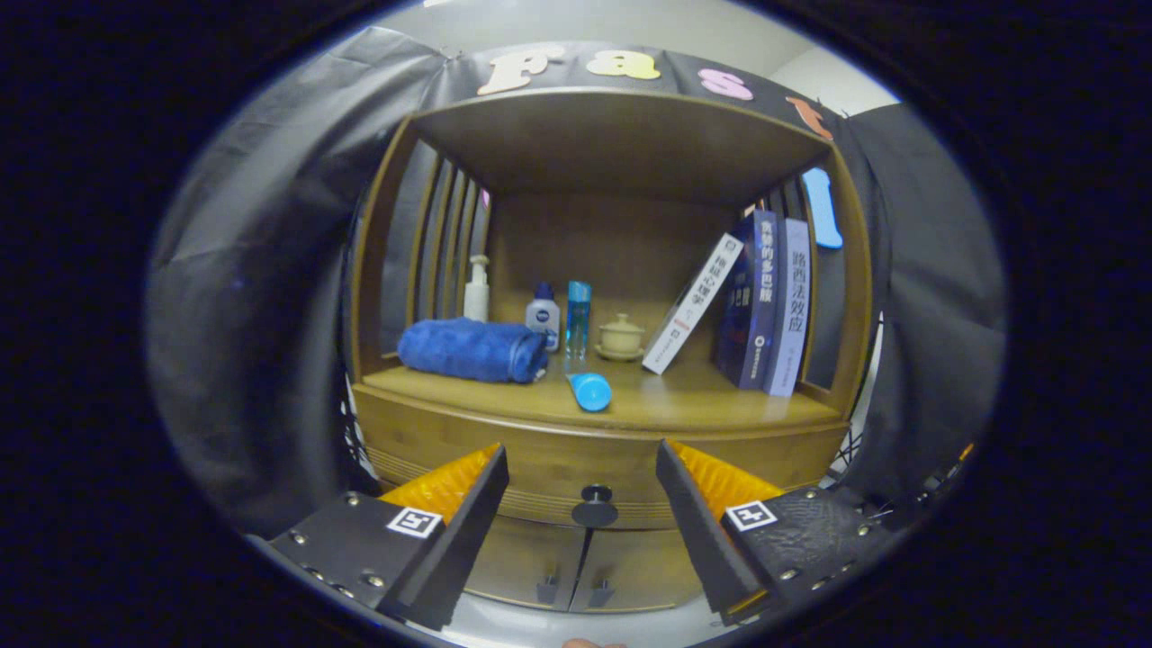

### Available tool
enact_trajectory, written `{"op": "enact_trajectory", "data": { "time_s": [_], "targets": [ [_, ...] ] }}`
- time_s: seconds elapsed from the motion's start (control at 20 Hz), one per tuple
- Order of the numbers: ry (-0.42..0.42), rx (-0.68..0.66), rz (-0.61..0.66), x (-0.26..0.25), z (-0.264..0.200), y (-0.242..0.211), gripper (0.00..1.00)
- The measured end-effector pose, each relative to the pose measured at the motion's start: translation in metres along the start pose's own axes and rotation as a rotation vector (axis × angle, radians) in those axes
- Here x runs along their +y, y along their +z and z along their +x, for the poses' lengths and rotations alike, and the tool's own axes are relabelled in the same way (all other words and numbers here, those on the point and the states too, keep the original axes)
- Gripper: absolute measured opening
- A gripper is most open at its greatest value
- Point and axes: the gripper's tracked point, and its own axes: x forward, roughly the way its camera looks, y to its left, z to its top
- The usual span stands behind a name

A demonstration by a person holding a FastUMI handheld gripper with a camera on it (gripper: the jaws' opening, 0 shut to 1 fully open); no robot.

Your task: Pull open the drawer, take out the items inside it, and place them on the countertop above the cabinet.

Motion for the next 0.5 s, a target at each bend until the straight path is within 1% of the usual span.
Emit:
{"op": "enact_trajectory", "data": {
  "time_s": [0.25,0.4,0.5],
  "targets": [
    [0.049,-0.091,-0.003,-0.009,-0.068,0.048,0.99],
    [0.095,-0.099,0.021,-0.01,-0.107,0.058,0.99],
    [0.097,-0.107,0.029,-0.016,-0.125,0.063,0.99]
  ]
}}
